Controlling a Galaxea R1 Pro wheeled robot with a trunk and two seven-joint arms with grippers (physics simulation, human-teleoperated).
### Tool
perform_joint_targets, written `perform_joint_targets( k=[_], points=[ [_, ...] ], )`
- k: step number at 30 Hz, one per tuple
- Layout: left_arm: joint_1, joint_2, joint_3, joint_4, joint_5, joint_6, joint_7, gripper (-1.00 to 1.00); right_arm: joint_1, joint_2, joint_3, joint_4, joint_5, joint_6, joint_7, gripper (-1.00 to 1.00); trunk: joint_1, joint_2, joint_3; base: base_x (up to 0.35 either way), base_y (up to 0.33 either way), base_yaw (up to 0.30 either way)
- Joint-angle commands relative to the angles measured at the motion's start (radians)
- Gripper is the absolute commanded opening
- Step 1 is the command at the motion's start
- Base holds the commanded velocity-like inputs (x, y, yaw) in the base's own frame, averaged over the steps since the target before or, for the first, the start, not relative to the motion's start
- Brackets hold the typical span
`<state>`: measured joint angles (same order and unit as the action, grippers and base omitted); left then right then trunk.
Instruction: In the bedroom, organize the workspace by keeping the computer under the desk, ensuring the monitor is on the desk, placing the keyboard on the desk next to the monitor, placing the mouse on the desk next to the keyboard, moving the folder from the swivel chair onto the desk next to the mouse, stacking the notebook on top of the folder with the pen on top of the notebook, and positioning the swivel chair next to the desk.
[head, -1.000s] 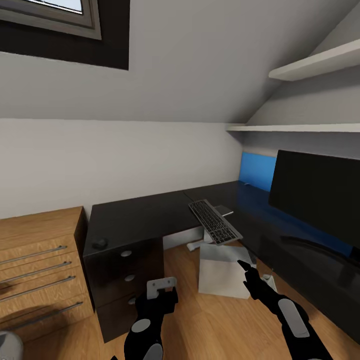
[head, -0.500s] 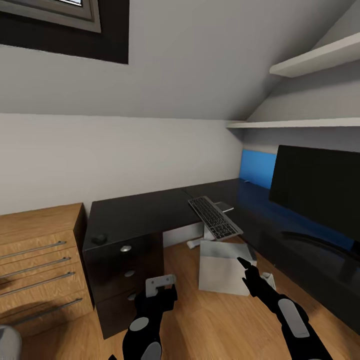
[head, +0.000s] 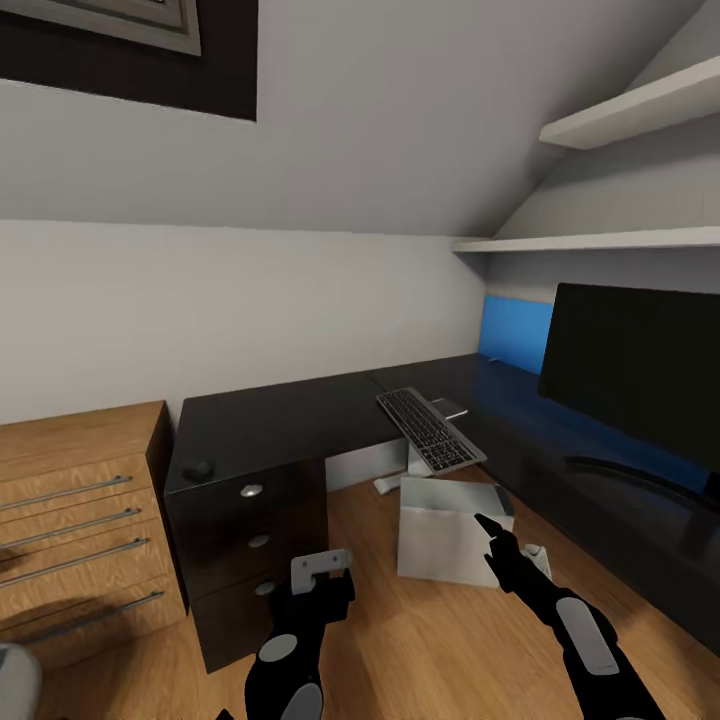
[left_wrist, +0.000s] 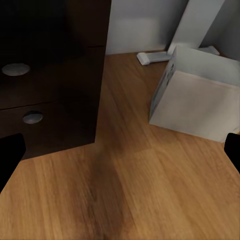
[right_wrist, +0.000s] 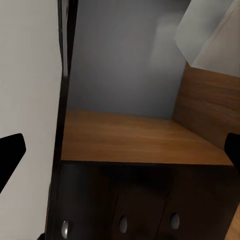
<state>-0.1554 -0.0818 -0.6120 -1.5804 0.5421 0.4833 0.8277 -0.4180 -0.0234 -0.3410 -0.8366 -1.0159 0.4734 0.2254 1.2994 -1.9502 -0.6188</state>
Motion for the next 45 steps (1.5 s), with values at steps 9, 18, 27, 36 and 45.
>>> perform_joint_targets(
  k=[9,18,27,36,45],
  points=[
    [-0.001,0.014,-0.002,-0.001,0.006,0.003,0.006,1.00,-0.001,0.000,-0.002,-0.002,0.000,0.006,0.016,1.00,0.000,-0.001,-0.001,0.000,0.000,0.000],
    [-0.001,0.027,-0.007,-0.001,0.007,0.003,0.005,1.00,0.000,-0.001,-0.001,0.002,0.003,0.010,0.006,1.00,0.000,-0.001,-0.001,0.120,0.000,0.000],
    [-0.001,0.028,-0.008,-0.001,0.007,0.003,0.005,1.00,-0.001,0.002,-0.002,0.004,-0.008,0.007,0.001,1.00,0.000,-0.001,-0.001,0.093,0.000,0.000],
    [-0.001,0.029,-0.009,-0.002,0.007,0.002,0.005,1.00,-0.001,0.011,-0.003,0.005,-0.064,0.007,0.002,1.00,0.000,-0.001,-0.001,0.133,0.000,0.000],
    [-0.001,0.030,-0.009,-0.001,0.007,0.003,0.005,1.00,-0.001,0.015,-0.001,0.005,-0.087,0.007,0.001,1.00,-0.008,0.013,0.005,0.071,0.000,0.000]
  ],
)
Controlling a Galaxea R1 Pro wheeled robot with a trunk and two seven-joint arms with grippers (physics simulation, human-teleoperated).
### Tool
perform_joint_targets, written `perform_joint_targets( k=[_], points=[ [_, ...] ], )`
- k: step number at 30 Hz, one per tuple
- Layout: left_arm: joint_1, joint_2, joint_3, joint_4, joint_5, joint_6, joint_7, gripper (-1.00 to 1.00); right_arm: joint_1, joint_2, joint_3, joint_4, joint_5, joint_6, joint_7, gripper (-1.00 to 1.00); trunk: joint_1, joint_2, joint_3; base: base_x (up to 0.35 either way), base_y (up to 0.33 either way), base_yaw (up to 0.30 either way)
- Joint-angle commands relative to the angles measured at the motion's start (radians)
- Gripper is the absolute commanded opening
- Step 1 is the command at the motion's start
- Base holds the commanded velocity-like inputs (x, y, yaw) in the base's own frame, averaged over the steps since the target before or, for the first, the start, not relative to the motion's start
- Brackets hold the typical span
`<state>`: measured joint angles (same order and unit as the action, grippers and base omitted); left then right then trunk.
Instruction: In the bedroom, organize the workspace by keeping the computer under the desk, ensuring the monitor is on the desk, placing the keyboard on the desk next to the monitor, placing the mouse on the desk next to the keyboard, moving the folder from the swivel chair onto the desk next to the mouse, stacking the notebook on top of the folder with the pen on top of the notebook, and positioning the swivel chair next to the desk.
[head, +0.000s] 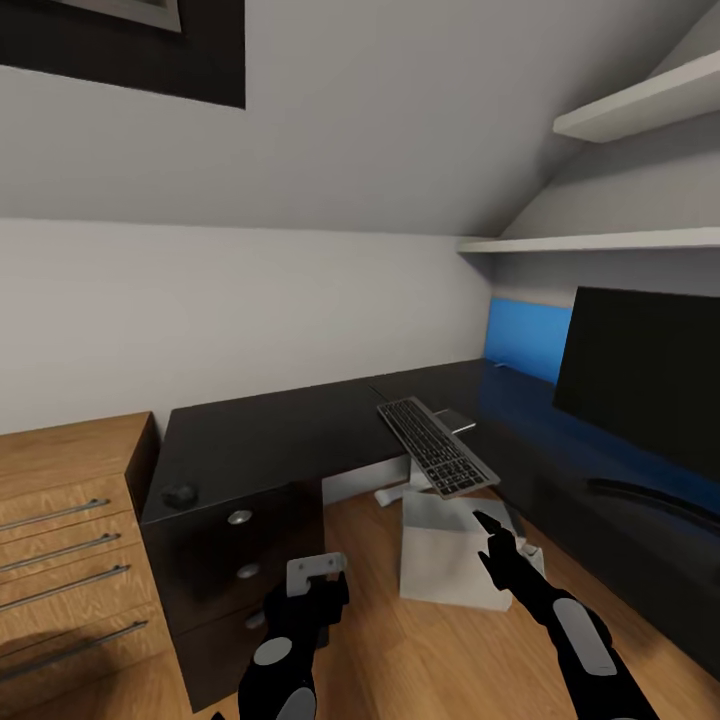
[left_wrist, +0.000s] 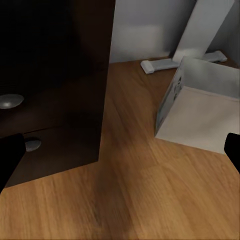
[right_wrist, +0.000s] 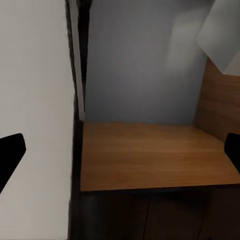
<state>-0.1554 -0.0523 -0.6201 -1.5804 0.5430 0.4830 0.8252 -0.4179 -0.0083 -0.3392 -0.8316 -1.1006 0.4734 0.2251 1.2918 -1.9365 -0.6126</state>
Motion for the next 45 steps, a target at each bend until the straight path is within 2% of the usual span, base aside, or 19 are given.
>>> perform_joint_targets(
  k=[1,12,27,45],
  points=[
    [-0.001,0.000,-0.001,-0.001,0.006,0.003,0.008,1.00,-0.001,0.000,-0.003,0.000,-0.003,0.007,0.002,1.00,-0.004,0.007,0.002,0.008,0.000,0.000],
    [-0.001,-0.001,-0.001,-0.001,0.006,0.003,0.008,1.00,-0.001,0.001,-0.003,0.000,-0.004,0.007,0.000,1.00,-0.046,0.084,0.037,0.001,0.000,0.000],
    [-0.001,0.000,-0.001,-0.001,0.006,0.003,0.008,1.00,-0.001,0.001,-0.003,0.000,-0.004,0.007,-0.001,1.00,-0.046,0.084,0.037,0.003,0.001,0.000],
    [-0.001,0.000,-0.002,-0.001,0.006,0.003,0.008,1.00,-0.001,0.000,-0.004,0.000,-0.004,0.006,-0.001,1.00,-0.046,0.084,0.037,0.119,0.065,0.000]
  ],
)
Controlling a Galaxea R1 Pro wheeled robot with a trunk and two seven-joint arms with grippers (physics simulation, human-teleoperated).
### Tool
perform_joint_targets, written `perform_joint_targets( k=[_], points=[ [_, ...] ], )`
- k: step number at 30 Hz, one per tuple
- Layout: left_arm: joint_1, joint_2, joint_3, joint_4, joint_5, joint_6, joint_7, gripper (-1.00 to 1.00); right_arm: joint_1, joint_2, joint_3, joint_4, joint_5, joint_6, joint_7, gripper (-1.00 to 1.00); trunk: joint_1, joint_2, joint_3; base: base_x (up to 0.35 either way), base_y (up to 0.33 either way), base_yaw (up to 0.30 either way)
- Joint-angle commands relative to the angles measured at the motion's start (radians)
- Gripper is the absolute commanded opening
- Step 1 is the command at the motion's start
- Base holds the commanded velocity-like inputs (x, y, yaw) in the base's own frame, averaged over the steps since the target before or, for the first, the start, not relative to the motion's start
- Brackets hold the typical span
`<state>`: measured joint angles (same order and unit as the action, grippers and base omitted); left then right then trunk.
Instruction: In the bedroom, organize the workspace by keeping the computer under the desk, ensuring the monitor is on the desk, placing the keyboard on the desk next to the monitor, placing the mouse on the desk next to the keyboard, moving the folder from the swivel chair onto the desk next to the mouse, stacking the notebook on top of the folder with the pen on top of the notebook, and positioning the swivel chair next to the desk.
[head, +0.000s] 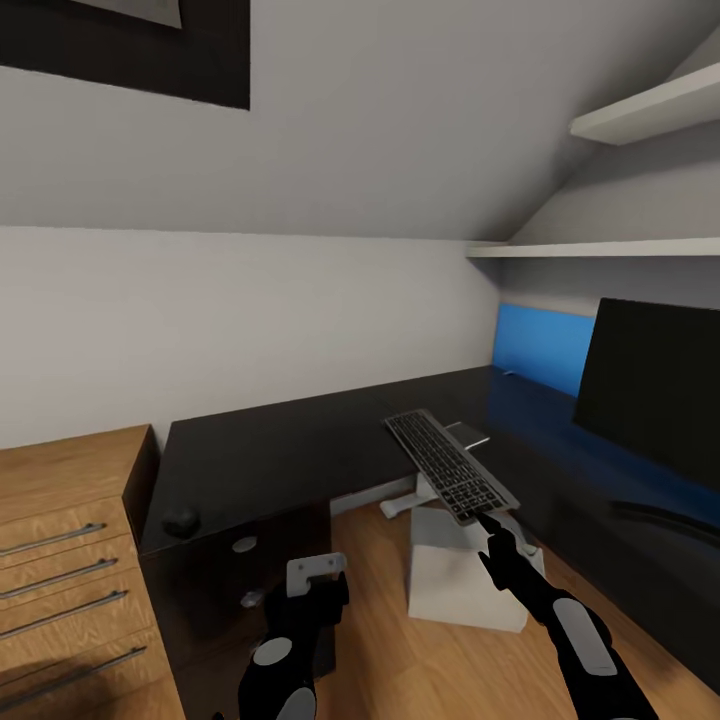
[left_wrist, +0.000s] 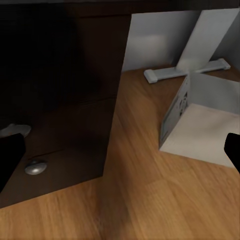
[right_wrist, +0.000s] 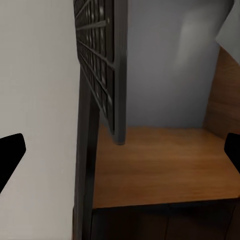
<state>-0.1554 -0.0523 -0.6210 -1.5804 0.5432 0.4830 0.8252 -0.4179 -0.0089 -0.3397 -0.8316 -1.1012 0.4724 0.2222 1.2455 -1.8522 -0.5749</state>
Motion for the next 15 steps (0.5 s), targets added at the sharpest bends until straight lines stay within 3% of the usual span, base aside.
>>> perform_joint_targets(
  k=[1,6,15],
  points=[
    [-0.001,0.000,-0.001,-0.001,0.006,0.003,0.008,1.00,-0.001,0.000,-0.003,0.000,-0.003,0.007,0.002,1.00,0.000,-0.001,-0.001,0.151,0.011,0.000],
    [-0.001,0.000,-0.018,0.000,0.005,0.003,0.008,1.00,-0.001,0.000,-0.004,0.000,-0.003,0.008,0.002,1.00,0.000,-0.001,-0.001,0.203,0.005,0.000],
    [-0.001,0.000,-0.031,0.002,0.005,0.003,0.008,1.00,-0.001,0.000,-0.005,0.000,-0.002,0.008,0.002,1.00,0.000,-0.001,-0.001,0.060,-0.015,0.000]
  ],
)
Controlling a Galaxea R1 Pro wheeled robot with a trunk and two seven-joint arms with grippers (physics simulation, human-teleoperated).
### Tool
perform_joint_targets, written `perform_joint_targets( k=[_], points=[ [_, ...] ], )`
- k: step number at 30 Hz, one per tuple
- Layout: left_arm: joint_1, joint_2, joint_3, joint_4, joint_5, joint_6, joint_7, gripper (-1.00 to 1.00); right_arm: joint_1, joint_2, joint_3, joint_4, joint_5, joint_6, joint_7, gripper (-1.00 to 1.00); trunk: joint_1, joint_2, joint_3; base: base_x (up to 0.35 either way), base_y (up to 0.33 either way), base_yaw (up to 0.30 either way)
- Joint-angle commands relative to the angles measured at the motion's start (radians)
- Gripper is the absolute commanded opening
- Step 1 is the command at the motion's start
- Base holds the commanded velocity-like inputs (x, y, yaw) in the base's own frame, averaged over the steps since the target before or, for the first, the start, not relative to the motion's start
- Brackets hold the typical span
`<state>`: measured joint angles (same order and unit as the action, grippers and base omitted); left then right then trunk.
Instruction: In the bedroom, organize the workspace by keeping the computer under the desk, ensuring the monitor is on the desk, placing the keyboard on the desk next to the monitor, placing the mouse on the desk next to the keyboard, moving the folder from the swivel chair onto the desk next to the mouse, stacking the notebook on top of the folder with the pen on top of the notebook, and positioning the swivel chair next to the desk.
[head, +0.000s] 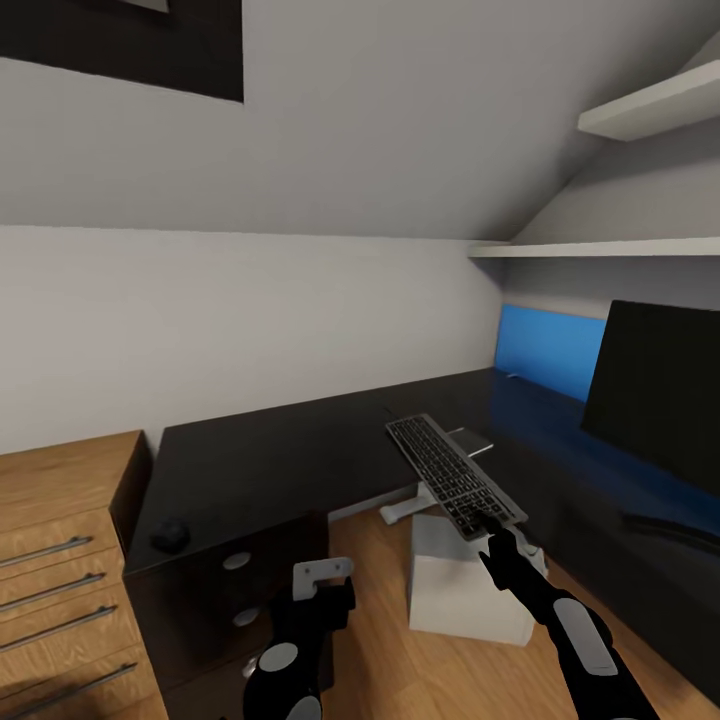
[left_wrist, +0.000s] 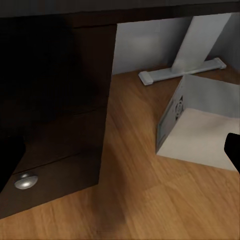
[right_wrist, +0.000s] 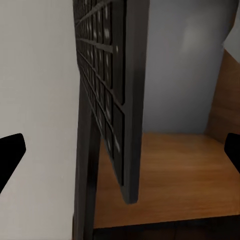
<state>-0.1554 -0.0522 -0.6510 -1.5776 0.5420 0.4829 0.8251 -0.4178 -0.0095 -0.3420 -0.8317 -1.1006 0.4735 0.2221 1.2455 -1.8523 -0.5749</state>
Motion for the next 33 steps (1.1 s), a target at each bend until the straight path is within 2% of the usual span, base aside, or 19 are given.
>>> perform_joint_targets(
  k=[1,14,18,33],
  points=[
    [-0.001,0.000,-0.002,-0.001,0.006,0.003,0.008,1.00,-0.001,0.000,-0.003,0.000,-0.003,0.007,0.002,1.00,0.000,-0.001,-0.001,0.134,-0.118,0.000],
    [-0.001,-0.003,-0.002,-0.002,0.008,0.004,0.008,1.00,-0.001,0.000,-0.003,0.000,-0.002,0.006,0.002,1.00,0.000,-0.001,-0.001,0.047,-0.042,0.000],
    [-0.001,-0.004,-0.002,-0.002,0.009,0.003,0.008,1.00,-0.001,0.000,-0.003,0.000,-0.002,0.006,0.002,1.00,0.015,-0.029,-0.014,0.002,-0.002,0.000],
    [-0.001,-0.004,0.000,-0.002,0.009,0.003,0.008,1.00,-0.001,0.000,-0.002,0.000,-0.002,0.005,0.002,1.00,0.023,-0.043,-0.020,0.000,0.000,0.000]
  ],
)
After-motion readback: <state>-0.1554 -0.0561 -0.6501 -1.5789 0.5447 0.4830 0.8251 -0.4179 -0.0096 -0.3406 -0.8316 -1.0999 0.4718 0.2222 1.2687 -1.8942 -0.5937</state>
